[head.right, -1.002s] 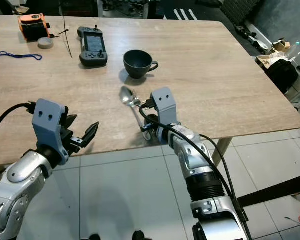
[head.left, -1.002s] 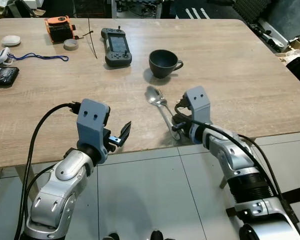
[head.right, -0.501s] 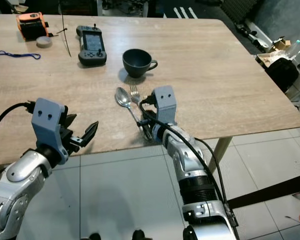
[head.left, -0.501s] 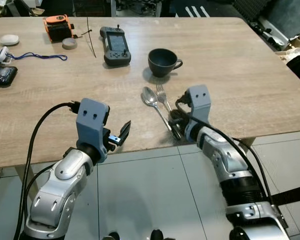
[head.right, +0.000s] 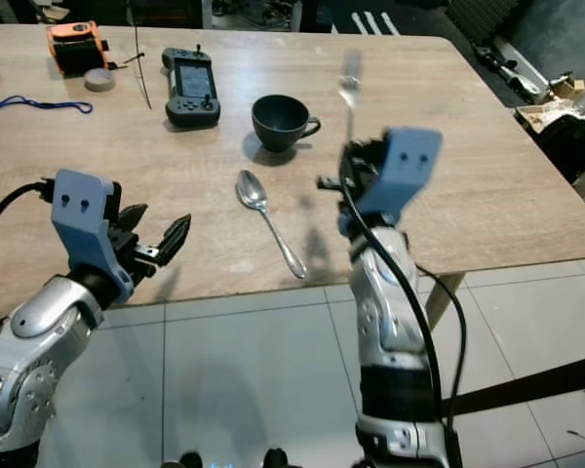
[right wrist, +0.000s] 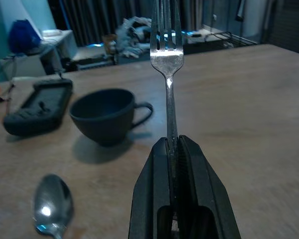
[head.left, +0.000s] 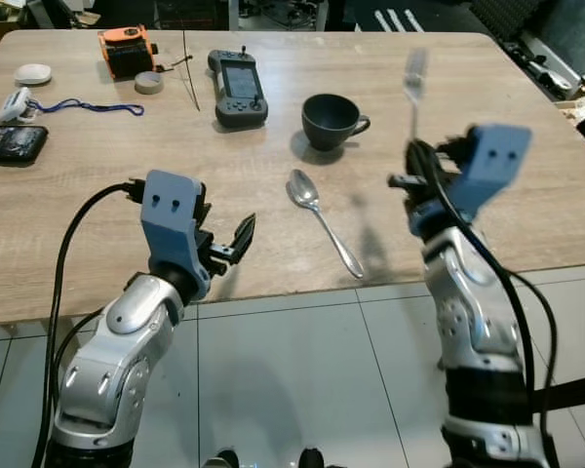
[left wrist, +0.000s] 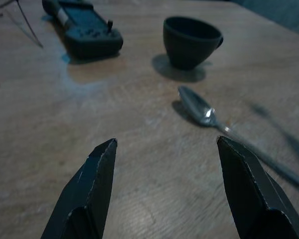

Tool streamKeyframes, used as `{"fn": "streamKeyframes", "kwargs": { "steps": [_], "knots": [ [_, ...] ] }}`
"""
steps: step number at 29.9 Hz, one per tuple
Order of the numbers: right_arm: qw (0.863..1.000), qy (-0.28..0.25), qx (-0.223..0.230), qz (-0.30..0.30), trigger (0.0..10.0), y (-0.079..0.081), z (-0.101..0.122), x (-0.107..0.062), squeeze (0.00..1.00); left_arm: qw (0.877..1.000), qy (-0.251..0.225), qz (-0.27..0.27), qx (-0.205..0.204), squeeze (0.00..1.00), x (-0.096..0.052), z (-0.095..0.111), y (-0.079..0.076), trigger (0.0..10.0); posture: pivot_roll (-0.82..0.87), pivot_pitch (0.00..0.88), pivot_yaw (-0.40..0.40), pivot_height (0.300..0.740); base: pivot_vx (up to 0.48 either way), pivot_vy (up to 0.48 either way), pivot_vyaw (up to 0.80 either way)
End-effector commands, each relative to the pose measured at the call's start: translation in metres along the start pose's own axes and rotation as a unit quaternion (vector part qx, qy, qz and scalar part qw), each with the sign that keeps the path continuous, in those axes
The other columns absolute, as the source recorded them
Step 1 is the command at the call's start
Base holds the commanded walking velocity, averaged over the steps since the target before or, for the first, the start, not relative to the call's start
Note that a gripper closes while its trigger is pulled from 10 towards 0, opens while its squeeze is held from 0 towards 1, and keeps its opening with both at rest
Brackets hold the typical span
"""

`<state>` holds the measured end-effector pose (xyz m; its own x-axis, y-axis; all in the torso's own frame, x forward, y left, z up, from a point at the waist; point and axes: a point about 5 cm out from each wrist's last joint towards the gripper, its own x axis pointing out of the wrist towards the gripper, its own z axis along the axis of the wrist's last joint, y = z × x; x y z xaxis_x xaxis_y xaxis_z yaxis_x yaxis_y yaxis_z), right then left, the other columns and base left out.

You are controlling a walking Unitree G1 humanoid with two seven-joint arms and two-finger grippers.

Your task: Setting the table

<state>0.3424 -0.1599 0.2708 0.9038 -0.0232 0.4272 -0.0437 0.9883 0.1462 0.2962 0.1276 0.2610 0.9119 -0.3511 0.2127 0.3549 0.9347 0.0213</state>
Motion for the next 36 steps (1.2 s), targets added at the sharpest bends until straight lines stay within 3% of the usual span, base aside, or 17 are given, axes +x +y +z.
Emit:
{"fn": "streamKeyframes", "kwargs": {
  "steps": [1, 4, 13, 19, 36],
  "knots": [
    [1.000, -0.016, -0.013, -0.011, 10.0, -0.004, 0.002, -0.005, 0.00, 1.000, 0.011, 0.000, -0.008, 0.00, 0.000, -0.004, -0.001, 10.0, 0.10, 0.263, 0.040, 0.740, 0.000, 0.000, 0.00],
    [1.000, -0.009, -0.013, -0.014, 10.0, -0.006, -0.003, -0.007, 0.00, 1.000, 0.024, 0.014, 0.007, 0.00, 0.003, -0.008, 0.003, 10.0, 0.09, 0.261, 0.041, 0.740, 0.000, 0.000, 0.00],
    [1.000, -0.002, -0.016, -0.019, 10.0, -0.011, -0.008, -0.010, 0.00, 0.999, 0.012, 0.027, -0.023, 0.00, 0.005, -0.007, 0.004, 10.0, 0.09, 0.240, 0.041, 0.740, 0.000, 0.000, 0.00],
    [1.000, -0.003, -0.022, -0.022, 10.0, -0.013, -0.010, -0.011, 0.00, 1.000, 0.016, 0.023, -0.003, 0.00, 0.006, -0.010, 0.003, 10.0, 0.08, 0.225, 0.043, 0.740, 0.000, 0.000, 0.00],
    [0.999, -0.008, -0.032, -0.035, 10.0, -0.026, -0.009, -0.009, 0.00, 1.000, 0.005, 0.018, 0.006, 0.00, 0.007, -0.011, 0.003, 10.0, 0.07, 0.197, 0.042, 0.740, -0.323, 0.000, 0.00]
  ]
}}
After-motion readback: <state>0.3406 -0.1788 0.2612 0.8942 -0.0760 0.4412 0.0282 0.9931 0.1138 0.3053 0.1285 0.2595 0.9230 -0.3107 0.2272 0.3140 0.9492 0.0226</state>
